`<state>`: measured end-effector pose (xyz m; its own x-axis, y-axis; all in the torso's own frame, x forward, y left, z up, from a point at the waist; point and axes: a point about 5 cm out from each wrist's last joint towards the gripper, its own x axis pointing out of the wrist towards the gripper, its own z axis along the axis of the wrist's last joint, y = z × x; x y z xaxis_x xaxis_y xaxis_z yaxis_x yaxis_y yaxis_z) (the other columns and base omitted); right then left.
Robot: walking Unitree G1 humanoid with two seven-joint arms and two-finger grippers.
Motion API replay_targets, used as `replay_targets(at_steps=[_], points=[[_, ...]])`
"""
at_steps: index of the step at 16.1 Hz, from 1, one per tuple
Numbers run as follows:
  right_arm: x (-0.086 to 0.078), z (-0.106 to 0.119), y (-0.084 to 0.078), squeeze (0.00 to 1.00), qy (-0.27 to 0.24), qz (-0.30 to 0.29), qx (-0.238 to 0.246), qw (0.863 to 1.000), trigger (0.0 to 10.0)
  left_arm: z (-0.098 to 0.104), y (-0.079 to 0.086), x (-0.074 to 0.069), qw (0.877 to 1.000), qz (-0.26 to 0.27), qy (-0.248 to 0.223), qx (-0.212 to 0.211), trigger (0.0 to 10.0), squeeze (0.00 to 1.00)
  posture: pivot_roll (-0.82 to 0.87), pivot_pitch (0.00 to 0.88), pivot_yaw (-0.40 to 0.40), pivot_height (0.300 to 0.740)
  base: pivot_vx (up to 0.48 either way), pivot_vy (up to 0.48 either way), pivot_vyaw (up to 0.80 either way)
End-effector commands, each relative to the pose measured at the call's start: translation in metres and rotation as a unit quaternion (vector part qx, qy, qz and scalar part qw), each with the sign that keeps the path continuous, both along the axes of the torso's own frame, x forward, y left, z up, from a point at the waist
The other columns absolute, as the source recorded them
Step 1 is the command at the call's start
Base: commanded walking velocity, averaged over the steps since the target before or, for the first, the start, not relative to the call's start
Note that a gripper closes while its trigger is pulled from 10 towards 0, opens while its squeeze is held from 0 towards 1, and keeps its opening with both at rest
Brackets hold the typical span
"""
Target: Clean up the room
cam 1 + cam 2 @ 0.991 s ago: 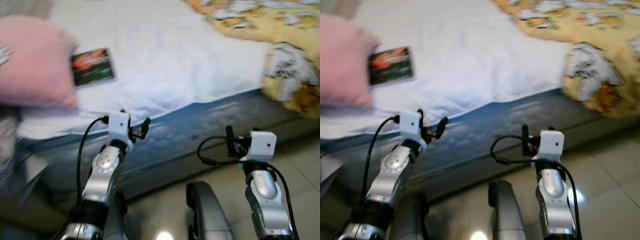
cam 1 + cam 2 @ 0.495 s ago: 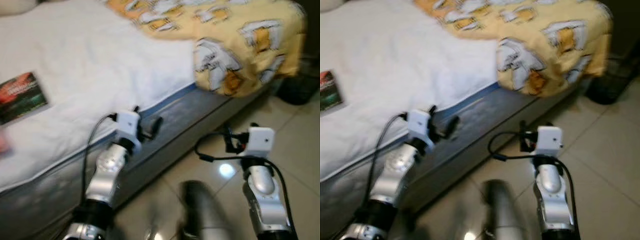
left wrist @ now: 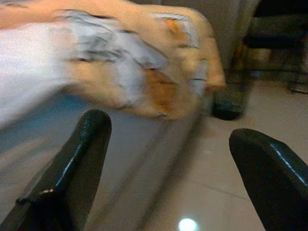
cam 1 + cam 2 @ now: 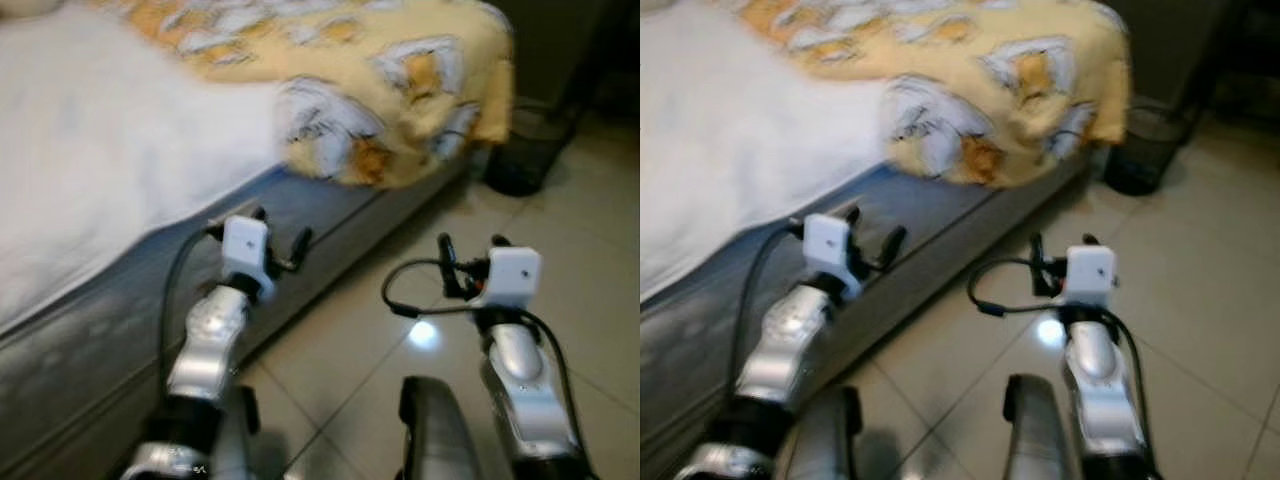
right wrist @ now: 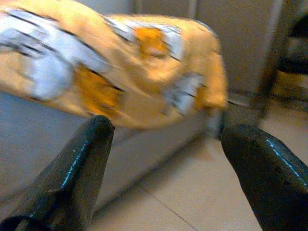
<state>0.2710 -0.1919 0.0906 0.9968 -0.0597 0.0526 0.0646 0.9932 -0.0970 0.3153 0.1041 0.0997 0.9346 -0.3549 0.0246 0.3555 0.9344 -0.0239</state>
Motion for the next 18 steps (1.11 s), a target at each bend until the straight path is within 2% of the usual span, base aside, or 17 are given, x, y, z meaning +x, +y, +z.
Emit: replay_targets(at_steps=[1,4,7,10,13,17,18], points=[[0.002,0.004,0.003,0.0,-0.011,0.005,-0.003,1.0,10.0,0.006,0.002,0.007,1.0,0.009,-0.006,0.009,10.0,0.0,-0.2,0.0,0.067,0.516,0.472,0.0,0.0],[0.002,0.005,0.004,0.0,-0.012,0.007,-0.003,1.0,10.0,0.01,-0.005,0.014,1.0,0.013,-0.006,0.005,10.0,0.0,-0.21,0.0,0.076,0.516,0.48,0.0,0.0],[0.003,0.006,0.006,0.0,-0.016,0.01,-0.003,1.0,10.0,0.005,0.003,0.019,0.999,0.045,0.016,-0.001,10.0,0.0,-0.22,0.0,0.086,0.516,0.435,0.101,0.0],[0.003,0.008,0.007,0.02,-0.023,0.019,-0.014,0.999,10.0,0.004,0.003,0.023,0.998,0.054,0.024,0.004,10.0,0.0,-0.22,0.0,0.089,0.516,0.0,0.115,0.0],[0.003,0.008,0.007,0.09,-0.022,0.017,-0.015,0.999,10.0,0.006,0.002,0.024,0.999,0.047,0.015,0.017,10.0,0.0,-0.22,0.0,0.093,0.541,0.13,0.0,0.44],[0.003,0.006,0.007,0.1,-0.017,0.015,-0.017,1.0,10.0,0.005,0.003,0.025,0.998,0.053,0.018,0.012,10.0,0.0,-0.22,0.0,0.097,0.57,0.48,0.0,0.43],[0.003,0.004,0.005,0.08,-0.014,0.007,-0.007,1.0,10.0,0.005,0.002,0.025,0.998,0.052,0.018,0.012,10.0,0.0,-0.22,0.0,0.098,0.58,0.48,0.0,0.0]])
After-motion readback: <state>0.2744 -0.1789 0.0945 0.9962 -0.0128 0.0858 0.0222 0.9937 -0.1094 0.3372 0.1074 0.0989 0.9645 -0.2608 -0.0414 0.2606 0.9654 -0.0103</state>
